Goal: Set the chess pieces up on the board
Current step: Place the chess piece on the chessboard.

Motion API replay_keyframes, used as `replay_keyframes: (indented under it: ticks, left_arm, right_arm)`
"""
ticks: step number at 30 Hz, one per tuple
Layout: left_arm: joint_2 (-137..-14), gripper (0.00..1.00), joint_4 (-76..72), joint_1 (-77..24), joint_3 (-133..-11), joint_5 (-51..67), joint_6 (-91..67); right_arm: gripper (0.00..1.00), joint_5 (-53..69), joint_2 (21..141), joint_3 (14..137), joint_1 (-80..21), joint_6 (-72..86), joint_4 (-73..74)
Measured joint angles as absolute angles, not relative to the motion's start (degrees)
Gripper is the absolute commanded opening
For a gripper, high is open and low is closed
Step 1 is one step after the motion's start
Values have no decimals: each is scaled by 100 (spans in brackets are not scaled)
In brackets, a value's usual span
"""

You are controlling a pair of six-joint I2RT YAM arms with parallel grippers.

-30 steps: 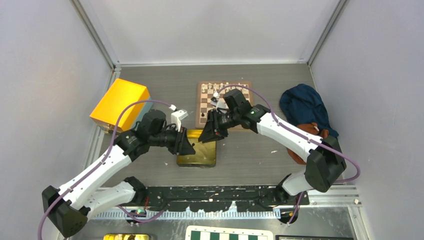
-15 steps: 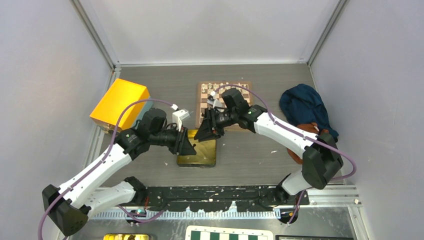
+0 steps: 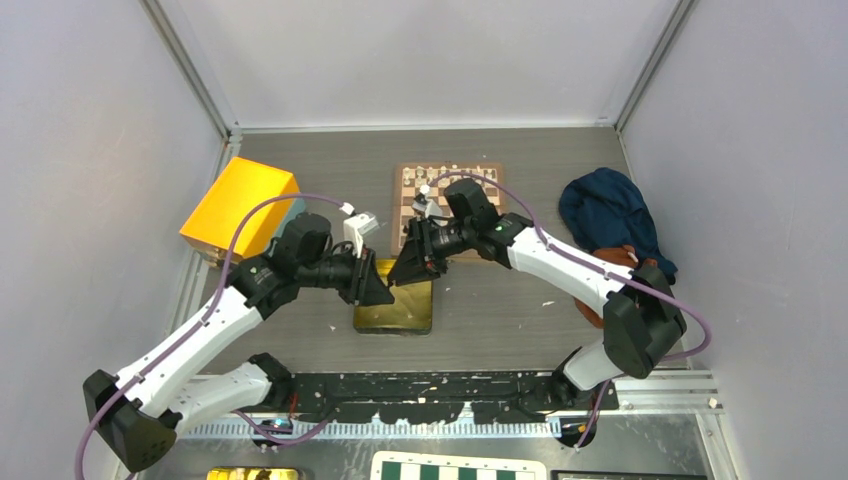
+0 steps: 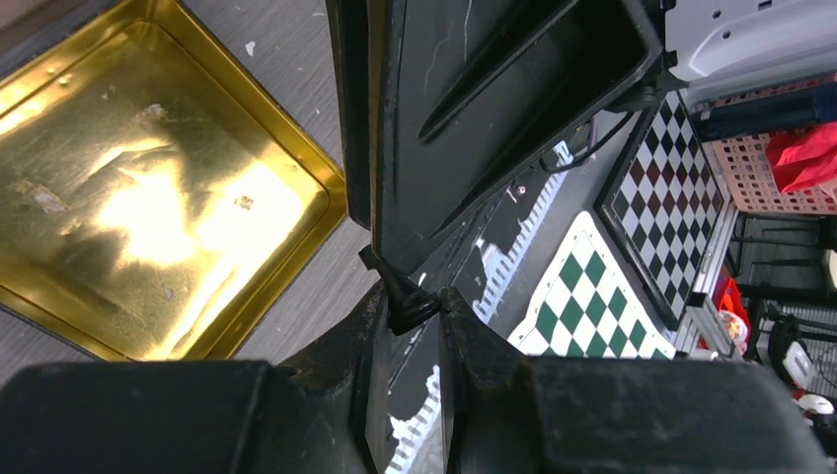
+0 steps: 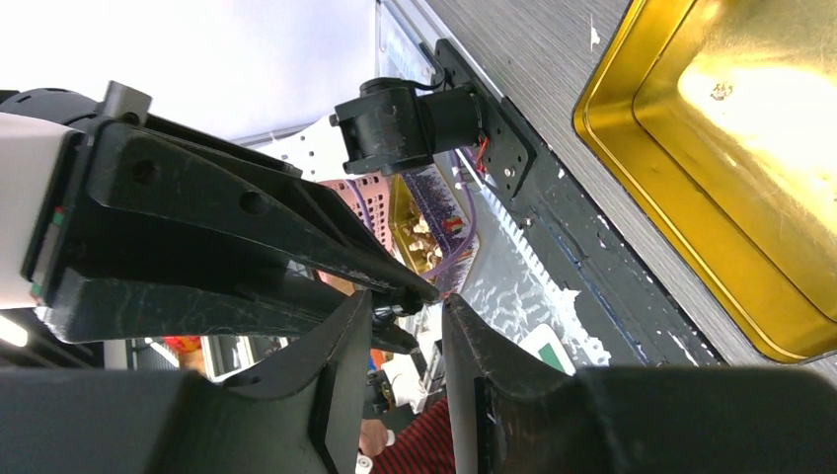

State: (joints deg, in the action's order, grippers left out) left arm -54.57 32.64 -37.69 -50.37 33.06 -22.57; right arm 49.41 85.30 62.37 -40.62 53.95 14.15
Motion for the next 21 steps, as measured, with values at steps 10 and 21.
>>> replay_keyframes:
  ticks: [10, 21]
  left_arm:
    - [-5260, 0, 2991, -3769, -4934, 3098, -2438]
    - [-5207, 0, 2851, -3769, -4816, 3083, -2565]
  right_arm:
    - [38, 5166, 8543, 6031, -4058, 5669, 1002]
    - [38, 5288, 8543, 5909, -4047, 6034, 480]
